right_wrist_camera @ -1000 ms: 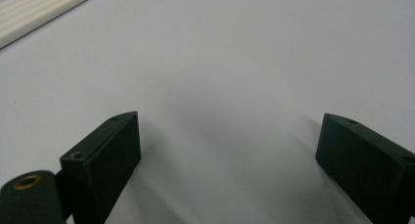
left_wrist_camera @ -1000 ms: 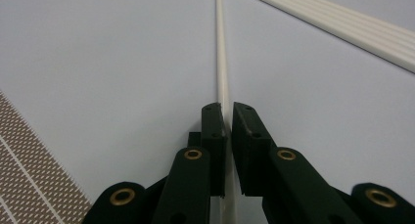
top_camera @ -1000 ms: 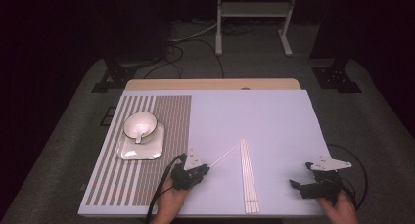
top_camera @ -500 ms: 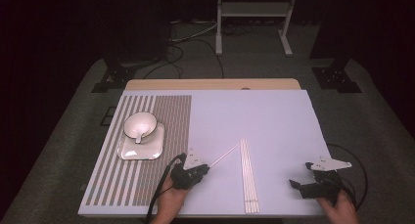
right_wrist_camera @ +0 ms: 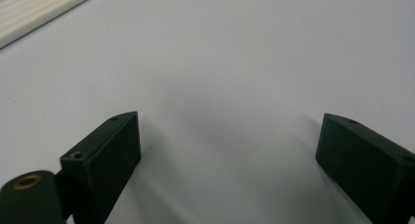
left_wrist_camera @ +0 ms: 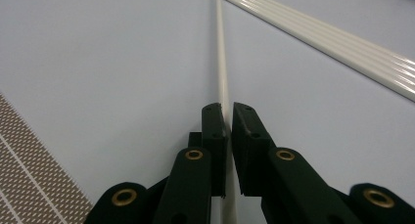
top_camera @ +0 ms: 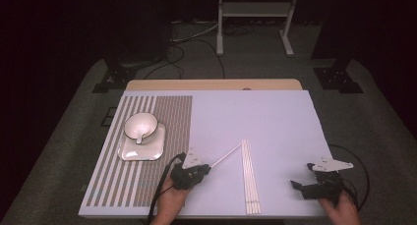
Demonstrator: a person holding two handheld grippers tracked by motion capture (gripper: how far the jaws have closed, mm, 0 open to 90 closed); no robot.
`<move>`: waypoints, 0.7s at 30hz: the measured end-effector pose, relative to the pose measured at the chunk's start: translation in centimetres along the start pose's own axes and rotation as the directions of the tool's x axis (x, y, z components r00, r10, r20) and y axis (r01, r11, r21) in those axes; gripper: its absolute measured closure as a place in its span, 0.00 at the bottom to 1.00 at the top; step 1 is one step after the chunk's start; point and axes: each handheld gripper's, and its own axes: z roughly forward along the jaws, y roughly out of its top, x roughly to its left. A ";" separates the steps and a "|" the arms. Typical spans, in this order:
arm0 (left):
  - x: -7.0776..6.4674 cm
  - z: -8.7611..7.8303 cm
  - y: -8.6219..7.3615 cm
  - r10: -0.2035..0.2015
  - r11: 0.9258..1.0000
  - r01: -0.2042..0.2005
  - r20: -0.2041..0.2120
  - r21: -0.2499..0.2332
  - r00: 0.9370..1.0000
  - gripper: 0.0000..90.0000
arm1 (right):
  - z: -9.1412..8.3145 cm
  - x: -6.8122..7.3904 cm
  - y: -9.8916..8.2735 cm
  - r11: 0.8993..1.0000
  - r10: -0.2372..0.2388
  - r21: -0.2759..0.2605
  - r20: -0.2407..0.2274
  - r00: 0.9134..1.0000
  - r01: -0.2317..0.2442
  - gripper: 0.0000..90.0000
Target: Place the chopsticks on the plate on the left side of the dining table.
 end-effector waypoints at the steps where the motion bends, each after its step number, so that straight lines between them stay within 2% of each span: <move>1: 0.0 -0.1 0.0 0.000 1.000 0.000 -0.002 0.004 1.000 0.94 | 0.0 0.0 0.0 1.000 0.000 0.000 0.000 1.000 0.000 0.09; 21: 0.7 -1.3 0.5 -0.002 1.000 0.002 0.005 -0.001 1.000 0.94 | 0.0 0.0 0.0 1.000 0.000 0.000 0.000 1.000 0.000 0.09</move>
